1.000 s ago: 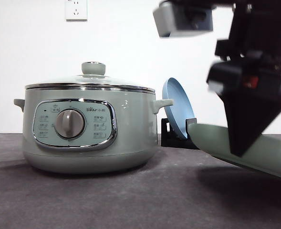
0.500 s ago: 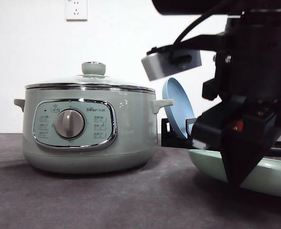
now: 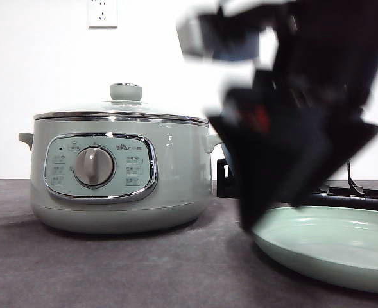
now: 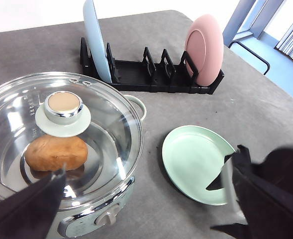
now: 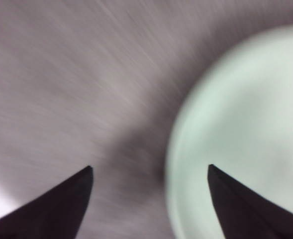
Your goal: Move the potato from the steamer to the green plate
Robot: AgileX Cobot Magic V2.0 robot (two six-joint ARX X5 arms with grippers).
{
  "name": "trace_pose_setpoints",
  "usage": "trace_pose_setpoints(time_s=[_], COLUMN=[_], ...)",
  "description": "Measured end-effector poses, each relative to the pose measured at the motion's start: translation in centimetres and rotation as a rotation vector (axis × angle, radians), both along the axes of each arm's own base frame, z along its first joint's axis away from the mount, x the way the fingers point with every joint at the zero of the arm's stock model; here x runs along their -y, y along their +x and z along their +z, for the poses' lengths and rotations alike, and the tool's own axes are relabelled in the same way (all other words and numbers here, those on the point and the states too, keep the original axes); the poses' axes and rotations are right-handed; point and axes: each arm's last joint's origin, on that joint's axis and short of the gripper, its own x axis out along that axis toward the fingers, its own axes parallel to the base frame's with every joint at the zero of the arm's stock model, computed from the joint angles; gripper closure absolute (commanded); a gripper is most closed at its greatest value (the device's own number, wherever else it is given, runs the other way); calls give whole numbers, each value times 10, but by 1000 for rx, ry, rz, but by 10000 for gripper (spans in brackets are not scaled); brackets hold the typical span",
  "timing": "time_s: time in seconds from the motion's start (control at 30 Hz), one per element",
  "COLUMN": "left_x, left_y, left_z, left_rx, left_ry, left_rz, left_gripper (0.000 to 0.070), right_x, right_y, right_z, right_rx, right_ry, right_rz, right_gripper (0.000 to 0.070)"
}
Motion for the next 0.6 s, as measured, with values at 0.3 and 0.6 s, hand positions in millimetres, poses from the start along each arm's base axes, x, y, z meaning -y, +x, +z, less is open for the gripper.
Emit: trace_pose_setpoints(time_s=[0.3,0.6], left_x=[0,0], left_y=[0,0], left_z=[0,0], left_rx=[0,-3], left_ry=[0,1], left_rz=[0,0], left_gripper=[0,0], right_x=[27,99], right_y=[12,15], right_z=[81,129], right_rx=[103,248], right_ry=[311,482], right_rz=[-57,-211], right_gripper=[131,130])
